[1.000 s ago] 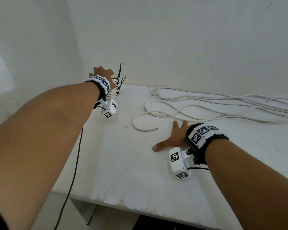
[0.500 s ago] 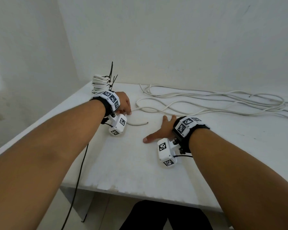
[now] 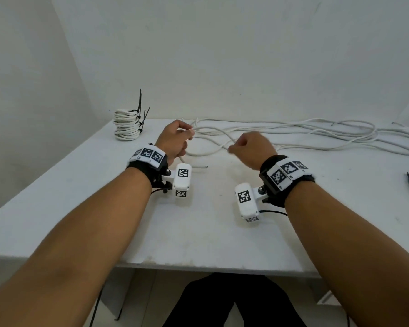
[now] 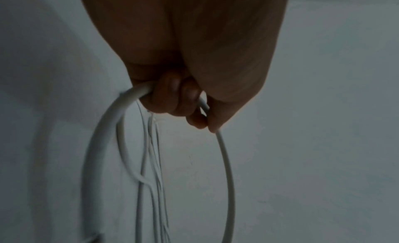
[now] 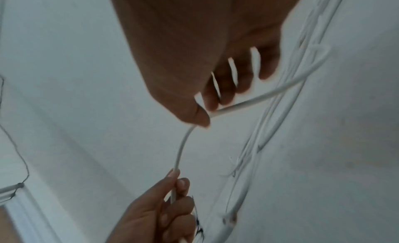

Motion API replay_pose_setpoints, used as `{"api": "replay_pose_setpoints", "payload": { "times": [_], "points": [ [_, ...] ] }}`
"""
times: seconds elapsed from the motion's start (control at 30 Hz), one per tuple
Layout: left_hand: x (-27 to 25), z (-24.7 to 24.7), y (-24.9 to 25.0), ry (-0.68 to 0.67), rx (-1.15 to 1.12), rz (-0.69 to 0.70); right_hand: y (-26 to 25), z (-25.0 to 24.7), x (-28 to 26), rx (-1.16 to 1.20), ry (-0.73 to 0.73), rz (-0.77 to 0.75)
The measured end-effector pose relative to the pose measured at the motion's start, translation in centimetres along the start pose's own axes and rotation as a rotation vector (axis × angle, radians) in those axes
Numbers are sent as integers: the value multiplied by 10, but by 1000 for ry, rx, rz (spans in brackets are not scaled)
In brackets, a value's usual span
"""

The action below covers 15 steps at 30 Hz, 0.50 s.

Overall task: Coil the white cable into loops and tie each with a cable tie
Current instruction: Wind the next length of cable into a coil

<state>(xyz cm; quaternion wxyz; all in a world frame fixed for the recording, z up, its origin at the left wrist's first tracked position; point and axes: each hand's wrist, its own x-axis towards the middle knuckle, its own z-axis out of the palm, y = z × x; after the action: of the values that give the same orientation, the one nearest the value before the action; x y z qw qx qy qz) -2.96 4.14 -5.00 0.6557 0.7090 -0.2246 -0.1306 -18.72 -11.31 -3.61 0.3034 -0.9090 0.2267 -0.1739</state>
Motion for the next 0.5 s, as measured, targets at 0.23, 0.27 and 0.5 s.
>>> {"api": "replay_pose_setpoints", "payload": {
  "times": [0.23, 0.27, 0.5],
  "points": [
    [-8, 49, 7, -90, -115, 75, 15, -7, 15, 427, 10, -42],
    [-10, 52, 5, -94, -168, 57, 17, -9, 17, 447, 41, -66],
    [-30, 62, 0, -389, -431, -154, 40, -11, 37, 542, 451, -132]
  ]
}}
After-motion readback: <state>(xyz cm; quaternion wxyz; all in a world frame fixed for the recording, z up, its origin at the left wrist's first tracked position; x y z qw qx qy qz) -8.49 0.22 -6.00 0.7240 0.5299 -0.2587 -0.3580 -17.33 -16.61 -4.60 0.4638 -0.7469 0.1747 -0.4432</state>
